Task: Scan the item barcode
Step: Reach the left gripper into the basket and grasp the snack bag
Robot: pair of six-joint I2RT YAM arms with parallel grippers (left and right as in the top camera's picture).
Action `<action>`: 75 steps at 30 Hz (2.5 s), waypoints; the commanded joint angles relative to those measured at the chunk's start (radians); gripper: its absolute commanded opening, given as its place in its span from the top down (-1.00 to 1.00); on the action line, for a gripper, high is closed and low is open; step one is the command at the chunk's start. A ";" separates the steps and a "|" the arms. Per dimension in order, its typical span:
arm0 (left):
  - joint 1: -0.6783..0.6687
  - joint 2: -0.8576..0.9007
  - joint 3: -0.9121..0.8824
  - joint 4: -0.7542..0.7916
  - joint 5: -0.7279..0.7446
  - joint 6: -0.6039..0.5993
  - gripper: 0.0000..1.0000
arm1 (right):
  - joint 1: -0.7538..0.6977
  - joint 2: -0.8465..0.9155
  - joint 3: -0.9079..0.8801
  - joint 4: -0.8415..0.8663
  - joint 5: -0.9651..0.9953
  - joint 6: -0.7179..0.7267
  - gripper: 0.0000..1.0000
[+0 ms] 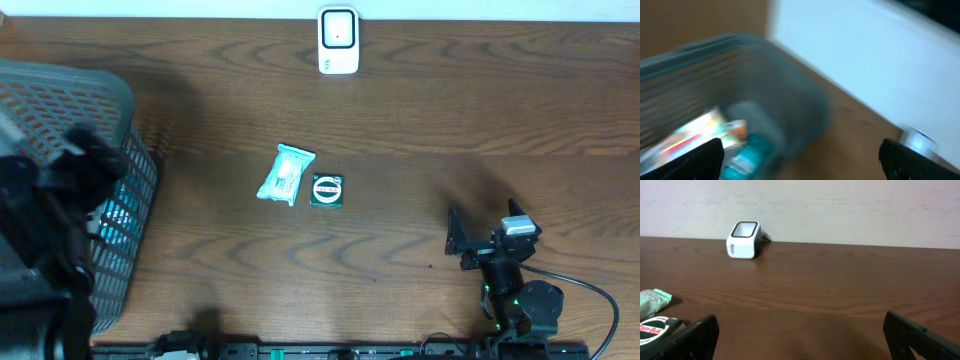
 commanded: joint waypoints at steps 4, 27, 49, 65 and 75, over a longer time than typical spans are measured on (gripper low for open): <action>0.319 0.185 -0.008 -0.155 -0.071 -0.368 -0.95 | 0.009 -0.003 -0.001 -0.003 0.004 -0.011 -0.99; 0.582 0.604 -0.438 0.196 0.014 -0.821 -0.95 | 0.009 -0.003 -0.001 -0.003 0.004 -0.011 -0.99; 0.640 0.605 -0.740 0.604 -0.046 -1.052 -0.95 | 0.009 -0.003 -0.001 -0.004 0.004 -0.011 -0.98; 0.654 0.694 -0.758 0.665 -0.037 -0.824 0.85 | 0.009 -0.003 -0.001 -0.004 0.004 -0.011 -0.99; 0.654 0.394 -0.723 0.665 0.143 -0.650 0.85 | 0.009 -0.003 -0.001 -0.004 0.004 -0.011 -0.98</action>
